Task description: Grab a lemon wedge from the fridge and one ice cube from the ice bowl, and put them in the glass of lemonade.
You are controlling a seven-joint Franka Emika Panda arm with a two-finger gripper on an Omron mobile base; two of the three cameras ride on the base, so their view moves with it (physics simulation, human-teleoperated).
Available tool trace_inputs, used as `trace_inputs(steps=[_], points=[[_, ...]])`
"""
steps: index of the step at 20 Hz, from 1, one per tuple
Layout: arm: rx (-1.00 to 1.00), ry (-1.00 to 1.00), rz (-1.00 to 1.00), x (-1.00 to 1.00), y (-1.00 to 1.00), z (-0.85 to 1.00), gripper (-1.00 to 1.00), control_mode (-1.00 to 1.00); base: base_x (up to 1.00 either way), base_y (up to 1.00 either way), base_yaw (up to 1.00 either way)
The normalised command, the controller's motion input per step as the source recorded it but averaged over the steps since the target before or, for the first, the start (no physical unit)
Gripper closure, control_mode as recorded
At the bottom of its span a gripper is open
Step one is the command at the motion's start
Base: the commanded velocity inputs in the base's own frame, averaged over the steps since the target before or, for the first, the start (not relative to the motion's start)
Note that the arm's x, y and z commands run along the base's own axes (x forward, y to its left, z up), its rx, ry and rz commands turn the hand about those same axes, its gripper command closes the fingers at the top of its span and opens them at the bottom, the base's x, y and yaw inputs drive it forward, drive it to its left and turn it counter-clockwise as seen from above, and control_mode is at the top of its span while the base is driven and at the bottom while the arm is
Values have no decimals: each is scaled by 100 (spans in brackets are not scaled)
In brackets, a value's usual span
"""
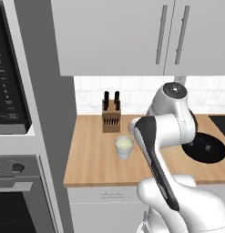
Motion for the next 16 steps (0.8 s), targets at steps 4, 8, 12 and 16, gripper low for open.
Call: trace_inputs(steps=[4, 8, 12, 16], points=[[-5, 18, 1, 100, 34, -73, 100, -100, 0, 0, 0], [-1, 21, 4, 100, 10, -60, 100, -100, 0, 0, 0], [0, 27, 3, 95, 0, -41, 100, -100, 0, 0, 0], [0, 6, 8, 40, 0, -51, 100, -100, 0, 0, 0]])
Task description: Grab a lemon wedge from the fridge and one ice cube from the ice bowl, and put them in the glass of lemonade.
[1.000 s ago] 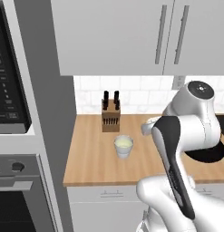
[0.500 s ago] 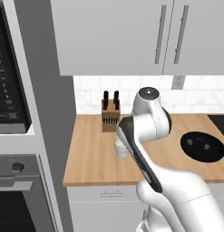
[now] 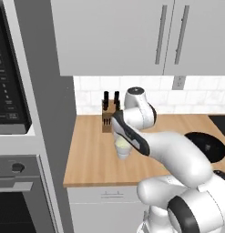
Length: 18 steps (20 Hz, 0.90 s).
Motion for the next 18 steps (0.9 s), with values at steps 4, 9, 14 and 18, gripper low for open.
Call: trace_inputs(steps=[4, 9, 14, 18], points=[[0, 8, 5, 20, 0, -17, 100, -100, 0, 0, 0], [0, 17, 2, 8, 3, -10, 100, -100, 0, 0, 0], [0, 2, 2, -1, 0, -12, 100, -100, 0, 0, 0], [0, -4, 0, -21, 0, 0, 100, -100, 0, 0, 0]])
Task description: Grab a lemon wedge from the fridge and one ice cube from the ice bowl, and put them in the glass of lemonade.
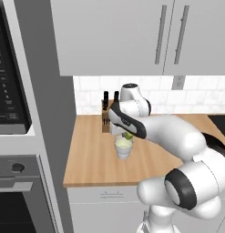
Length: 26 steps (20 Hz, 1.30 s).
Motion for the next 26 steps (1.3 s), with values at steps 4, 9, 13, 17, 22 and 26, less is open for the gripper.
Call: trace_inputs(steps=[4, 9, 13, 17, 22, 26], points=[[0, -6, 0, -23, 0, 0, 100, -100, 0, 0, 0], [0, -9, 0, -7, 0, 1, 100, -100, 0, 0, 0], [0, 0, 0, 11, 0, 2, 100, -100, 0, 0, 0], [0, -2, 0, 8, 0, 0, 100, -100, 0, 0, 0], [4, -8, 0, 5, 0, 0, 100, -100, 0, 0, 0], [5, -1, 0, 25, 0, -7, 100, -100, 0, 0, 0]])
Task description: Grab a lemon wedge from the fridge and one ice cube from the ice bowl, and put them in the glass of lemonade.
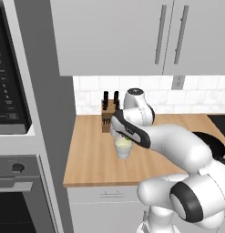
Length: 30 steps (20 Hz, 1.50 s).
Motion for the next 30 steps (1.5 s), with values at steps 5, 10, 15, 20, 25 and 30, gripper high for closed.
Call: trace_inputs(steps=[5, 10, 15, 20, 25, 30], points=[[0, 1, 0, 13, 0, -14, 100, -100, 0, 0, 0], [0, 0, 0, 1, 0, -5, 100, -100, 0, 0, 0], [0, 0, 0, 28, 6, 0, 100, -100, 0, 0, 0], [1, 0, 0, -7, 0, -5, 100, -100, 0, 0, 0], [1, -1, 0, -10, 13, -1, 100, -100, 0, 0, 0], [0, 0, 0, 0, 1, 0, 100, -100, 0, 0, 0]])
